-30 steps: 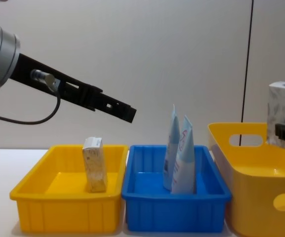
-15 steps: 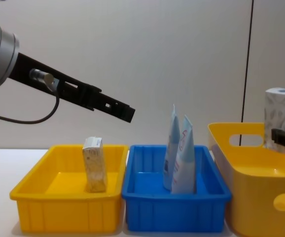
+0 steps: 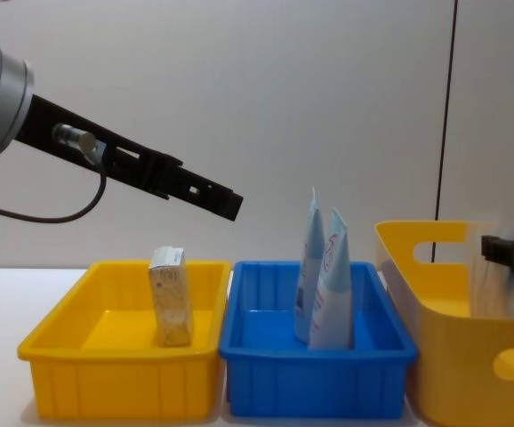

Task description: Bimanual collaborative sorting of washing and personal care products

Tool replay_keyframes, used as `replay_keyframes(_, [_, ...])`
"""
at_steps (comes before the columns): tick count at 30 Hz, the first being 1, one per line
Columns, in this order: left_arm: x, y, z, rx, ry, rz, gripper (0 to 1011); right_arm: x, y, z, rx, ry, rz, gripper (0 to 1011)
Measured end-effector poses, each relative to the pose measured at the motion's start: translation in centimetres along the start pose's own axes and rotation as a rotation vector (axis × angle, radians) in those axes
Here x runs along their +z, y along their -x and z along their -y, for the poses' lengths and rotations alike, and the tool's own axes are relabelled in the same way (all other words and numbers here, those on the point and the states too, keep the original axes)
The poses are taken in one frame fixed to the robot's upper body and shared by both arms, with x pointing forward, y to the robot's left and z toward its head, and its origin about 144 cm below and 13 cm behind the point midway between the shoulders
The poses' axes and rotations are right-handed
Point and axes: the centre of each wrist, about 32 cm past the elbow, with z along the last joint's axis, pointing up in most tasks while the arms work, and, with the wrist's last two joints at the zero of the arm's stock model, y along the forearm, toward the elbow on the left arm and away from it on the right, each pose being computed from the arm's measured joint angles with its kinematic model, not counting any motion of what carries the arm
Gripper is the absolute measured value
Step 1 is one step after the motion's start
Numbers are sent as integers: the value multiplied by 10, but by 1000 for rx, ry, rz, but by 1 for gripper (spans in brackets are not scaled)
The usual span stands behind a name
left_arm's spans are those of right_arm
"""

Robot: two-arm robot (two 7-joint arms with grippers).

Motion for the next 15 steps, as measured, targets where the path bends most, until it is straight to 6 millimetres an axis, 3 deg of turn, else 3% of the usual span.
replay_keyframes(3, [0, 0, 0, 0, 0, 0, 1001, 0, 0, 0, 0, 1, 0, 601])
replay_keyframes(9, [0, 0, 0, 0, 0, 0, 1001, 0, 0, -1, -1, 2, -1, 845])
replay_keyframes(15, [0, 0, 0, 0, 0, 0, 1001, 0, 0, -1, -2, 3, -1, 975])
